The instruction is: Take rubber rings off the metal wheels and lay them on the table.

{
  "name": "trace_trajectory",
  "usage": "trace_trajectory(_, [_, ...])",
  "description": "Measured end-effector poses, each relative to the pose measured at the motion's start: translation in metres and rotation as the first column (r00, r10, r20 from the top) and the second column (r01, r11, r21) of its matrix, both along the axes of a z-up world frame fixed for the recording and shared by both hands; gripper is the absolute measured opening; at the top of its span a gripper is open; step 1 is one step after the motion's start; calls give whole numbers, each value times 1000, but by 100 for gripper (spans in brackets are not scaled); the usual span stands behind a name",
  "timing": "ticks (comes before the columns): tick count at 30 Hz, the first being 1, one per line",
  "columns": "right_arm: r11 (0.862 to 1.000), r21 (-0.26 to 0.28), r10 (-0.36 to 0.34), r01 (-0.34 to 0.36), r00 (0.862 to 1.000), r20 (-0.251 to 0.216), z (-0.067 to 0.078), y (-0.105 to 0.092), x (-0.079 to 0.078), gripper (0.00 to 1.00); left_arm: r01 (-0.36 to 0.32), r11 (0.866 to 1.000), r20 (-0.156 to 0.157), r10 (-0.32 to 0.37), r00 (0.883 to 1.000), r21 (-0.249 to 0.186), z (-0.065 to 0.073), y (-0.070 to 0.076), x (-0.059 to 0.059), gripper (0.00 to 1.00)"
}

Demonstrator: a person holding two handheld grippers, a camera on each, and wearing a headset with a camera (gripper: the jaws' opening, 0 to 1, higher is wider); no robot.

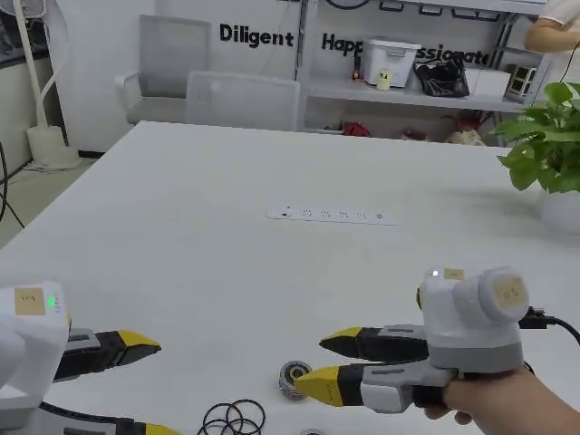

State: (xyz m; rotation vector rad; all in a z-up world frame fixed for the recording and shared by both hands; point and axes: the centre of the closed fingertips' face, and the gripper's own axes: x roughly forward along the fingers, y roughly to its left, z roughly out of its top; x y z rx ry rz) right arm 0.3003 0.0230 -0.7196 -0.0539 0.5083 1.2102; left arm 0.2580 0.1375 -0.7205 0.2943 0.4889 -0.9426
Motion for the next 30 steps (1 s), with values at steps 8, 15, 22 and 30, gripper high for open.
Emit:
trace_trajectory(8, [1000,-25,-12,13,999,43,-1,-20,-3,52,-6,1000,2,6,1000,-4,2,1,1,65])
trace_trajectory(15, [998,-63,-6,11,996,88,-5,-35,-7,60,-14,1000,4,14,1000,-5,3,3,0,66])
trace_trajectory(22, [995,-101,-5,16,994,110,-14,-51,-13,66,-22,1000,3,22,1000,-7,3,6,0,68])
trace_trajectory(30, [991,-128,-12,29,991,131,-19,-66,-19,73,-28,1000,7,28,1000,-10,4,8,1,68])
